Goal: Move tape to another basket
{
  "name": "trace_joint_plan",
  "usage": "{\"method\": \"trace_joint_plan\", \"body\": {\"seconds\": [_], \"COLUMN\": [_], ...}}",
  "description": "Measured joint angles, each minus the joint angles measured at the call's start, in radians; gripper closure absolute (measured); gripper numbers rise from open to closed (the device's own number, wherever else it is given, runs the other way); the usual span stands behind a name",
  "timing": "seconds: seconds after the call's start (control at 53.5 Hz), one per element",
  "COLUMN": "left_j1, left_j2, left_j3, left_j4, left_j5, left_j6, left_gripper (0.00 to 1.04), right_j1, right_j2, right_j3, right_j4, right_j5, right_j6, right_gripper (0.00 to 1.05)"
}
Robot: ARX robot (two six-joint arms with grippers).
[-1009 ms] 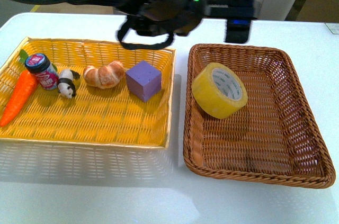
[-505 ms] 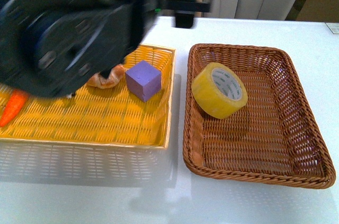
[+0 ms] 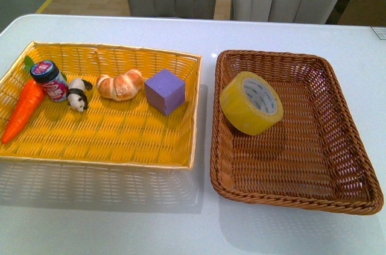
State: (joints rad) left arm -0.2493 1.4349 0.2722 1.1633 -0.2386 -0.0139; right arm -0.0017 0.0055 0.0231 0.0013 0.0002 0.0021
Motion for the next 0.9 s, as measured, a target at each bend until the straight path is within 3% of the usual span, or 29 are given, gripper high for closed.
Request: {"method": "trace_joint_plan", "body": {"seconds": [0.262, 0.579, 0.654, 0.897], "left_j1": [0.098, 0.159, 0.222, 0.245], "left_j2": [-0.256, -0.504, -0.578, -0.763], "left_j3": [-0.151, -0.224, -0.237, -0.257], "left_j4": [-0.118, -0.293, -0.356, -0.515], "left_j5": [0.095, 0.15, 0.231, 0.238], "left_j6": [0.003, 0.003, 0.004, 0.004], "left_gripper": [1.03, 1.03, 1.03, 1.03], "right_j1": [0.0, 0.0, 0.0, 0.0], "right_j2": [0.0, 0.0, 0.0, 0.0], "right_j3": [0.0, 0.0, 0.0, 0.0], "right_j4": [0.0, 0.0, 0.0, 0.0], "right_j5": [0.0, 0.0, 0.0, 0.0], "right_j6": [0.0, 0.0, 0.0, 0.0], "right_gripper": [0.09, 0.09, 0.09, 0.09]}}
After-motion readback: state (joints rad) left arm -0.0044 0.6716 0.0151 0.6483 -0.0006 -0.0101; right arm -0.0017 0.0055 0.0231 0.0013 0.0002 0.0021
